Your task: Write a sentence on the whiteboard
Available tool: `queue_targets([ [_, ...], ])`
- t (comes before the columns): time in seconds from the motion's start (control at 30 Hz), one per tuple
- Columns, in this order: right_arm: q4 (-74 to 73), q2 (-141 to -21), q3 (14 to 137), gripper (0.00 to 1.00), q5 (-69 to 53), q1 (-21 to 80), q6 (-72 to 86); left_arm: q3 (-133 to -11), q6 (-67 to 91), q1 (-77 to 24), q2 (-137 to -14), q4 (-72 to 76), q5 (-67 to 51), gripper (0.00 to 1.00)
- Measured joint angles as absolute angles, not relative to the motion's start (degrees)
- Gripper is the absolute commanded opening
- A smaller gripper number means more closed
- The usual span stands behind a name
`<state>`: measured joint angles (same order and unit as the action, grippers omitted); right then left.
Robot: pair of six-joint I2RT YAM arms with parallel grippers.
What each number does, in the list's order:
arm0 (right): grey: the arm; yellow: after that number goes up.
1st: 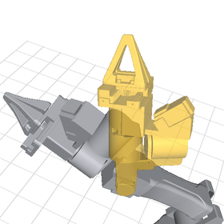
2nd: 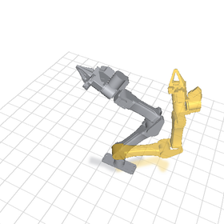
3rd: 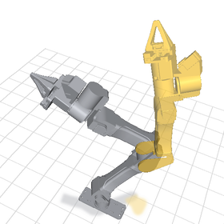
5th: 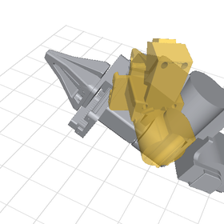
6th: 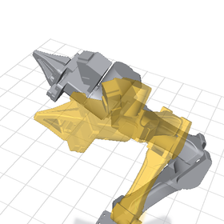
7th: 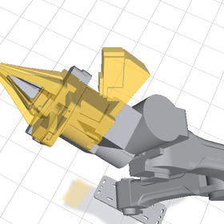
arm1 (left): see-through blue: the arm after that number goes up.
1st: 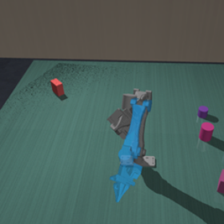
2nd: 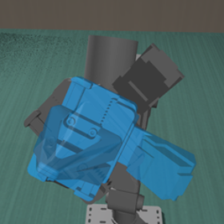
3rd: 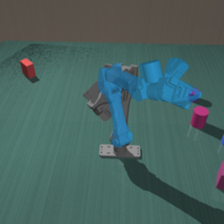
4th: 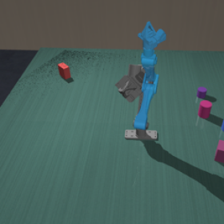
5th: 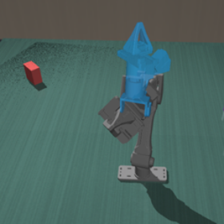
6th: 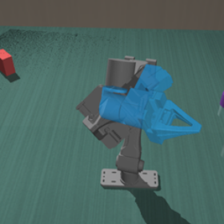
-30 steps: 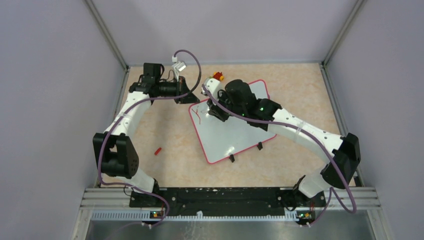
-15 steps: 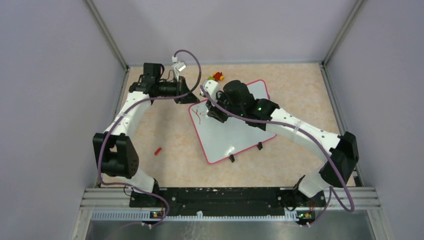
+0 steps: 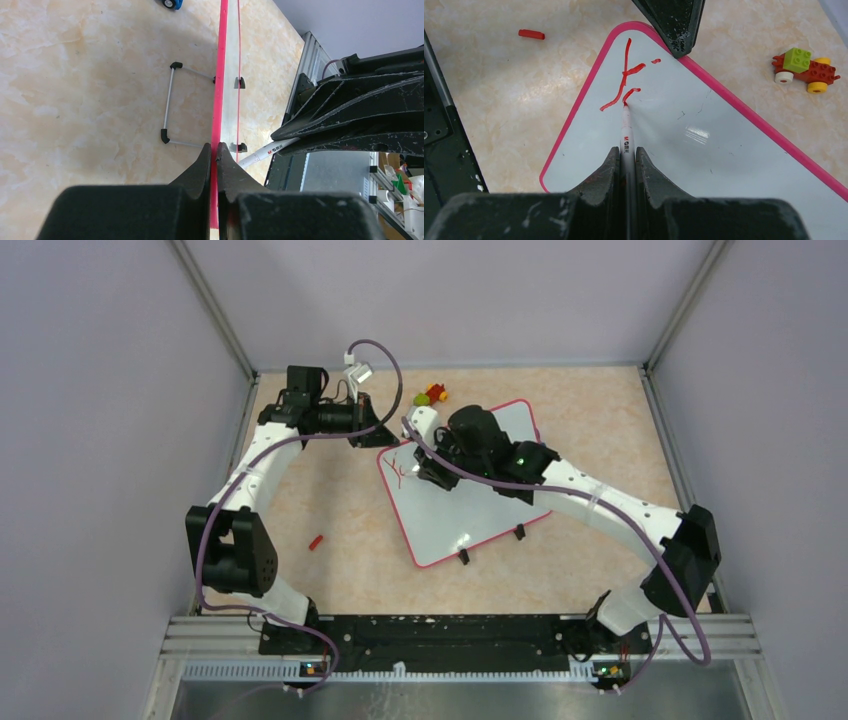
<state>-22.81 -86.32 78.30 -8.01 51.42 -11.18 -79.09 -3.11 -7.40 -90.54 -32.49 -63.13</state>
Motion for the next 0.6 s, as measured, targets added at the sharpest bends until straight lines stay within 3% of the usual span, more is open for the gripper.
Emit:
queue_targets([
  [0.6,-23.5,-86.0,78.8,0.0,-7.2,50.3,-11.8,-79.2,-3.2,-7.4,-90.7,-32.5,-62.9,0.0],
])
